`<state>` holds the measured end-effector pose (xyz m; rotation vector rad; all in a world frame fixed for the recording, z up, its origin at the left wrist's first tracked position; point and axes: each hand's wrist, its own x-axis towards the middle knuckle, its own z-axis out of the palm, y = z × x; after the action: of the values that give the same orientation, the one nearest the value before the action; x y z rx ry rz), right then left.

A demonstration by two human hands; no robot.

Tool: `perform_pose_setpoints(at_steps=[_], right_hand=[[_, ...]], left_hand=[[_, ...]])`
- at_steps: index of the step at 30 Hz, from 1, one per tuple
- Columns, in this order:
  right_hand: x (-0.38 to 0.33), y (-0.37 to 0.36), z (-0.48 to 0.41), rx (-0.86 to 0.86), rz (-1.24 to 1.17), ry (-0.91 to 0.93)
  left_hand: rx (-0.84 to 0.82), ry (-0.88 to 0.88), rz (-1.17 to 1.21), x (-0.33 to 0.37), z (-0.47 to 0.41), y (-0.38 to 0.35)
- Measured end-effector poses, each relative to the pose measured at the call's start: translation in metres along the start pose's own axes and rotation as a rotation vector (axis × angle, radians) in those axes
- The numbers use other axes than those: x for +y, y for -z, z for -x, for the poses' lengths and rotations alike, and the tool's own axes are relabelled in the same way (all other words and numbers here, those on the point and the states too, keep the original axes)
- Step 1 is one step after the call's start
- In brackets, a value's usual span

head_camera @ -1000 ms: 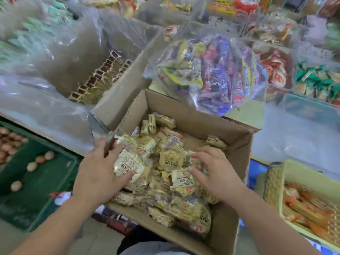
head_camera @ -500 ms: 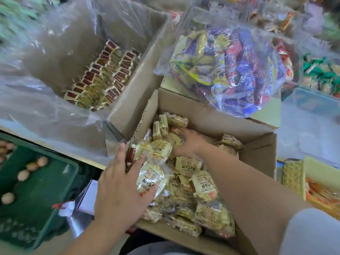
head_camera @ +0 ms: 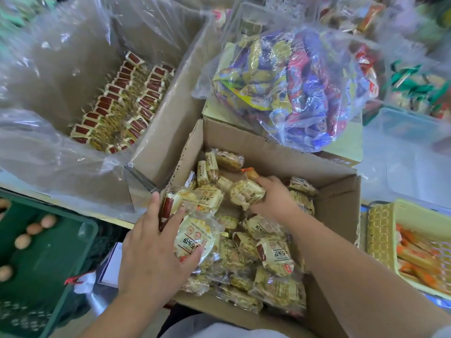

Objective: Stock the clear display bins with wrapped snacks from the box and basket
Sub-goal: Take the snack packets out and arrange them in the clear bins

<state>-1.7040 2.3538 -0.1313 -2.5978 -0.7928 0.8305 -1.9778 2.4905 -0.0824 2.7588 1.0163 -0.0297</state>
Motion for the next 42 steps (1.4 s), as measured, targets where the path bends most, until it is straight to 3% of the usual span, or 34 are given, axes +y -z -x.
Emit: perform_pose_setpoints(at_steps=[8, 12, 16, 20, 24, 38, 42], right_hand=[[0.024, 0.060, 0.064, 0.278, -0.065, 0.197], [0.039, 0.080, 0.090, 0.368, 0.092, 0.200], [0.047, 0.074, 0.106, 0.299, 0.301, 0.192], [0.048, 0.055, 0.112, 0.202, 0.487, 0.143], [0.049, 0.045, 0.111, 0.190, 0.500, 0.141], [0.048, 0.029, 0.124, 0.146, 0.127, 0.065], [0.049, 0.027, 0.133, 0.144, 0.025, 0.037]], left_hand=[[-0.040, -0.061, 0.061, 0.006, -0.004, 0.014], [0.012, -0.256, 0.079, 0.032, -0.036, 0.036], [-0.228, -0.365, 0.202, 0.088, -0.097, 0.041], [-0.565, -0.440, -0.080, 0.137, -0.157, -0.002], [-0.770, -0.492, -0.464, 0.149, -0.176, -0.047], [-0.859, -0.676, -0.829, 0.140, -0.193, -0.092], [-0.937, -0.741, -0.803, 0.134, -0.188, -0.102]])
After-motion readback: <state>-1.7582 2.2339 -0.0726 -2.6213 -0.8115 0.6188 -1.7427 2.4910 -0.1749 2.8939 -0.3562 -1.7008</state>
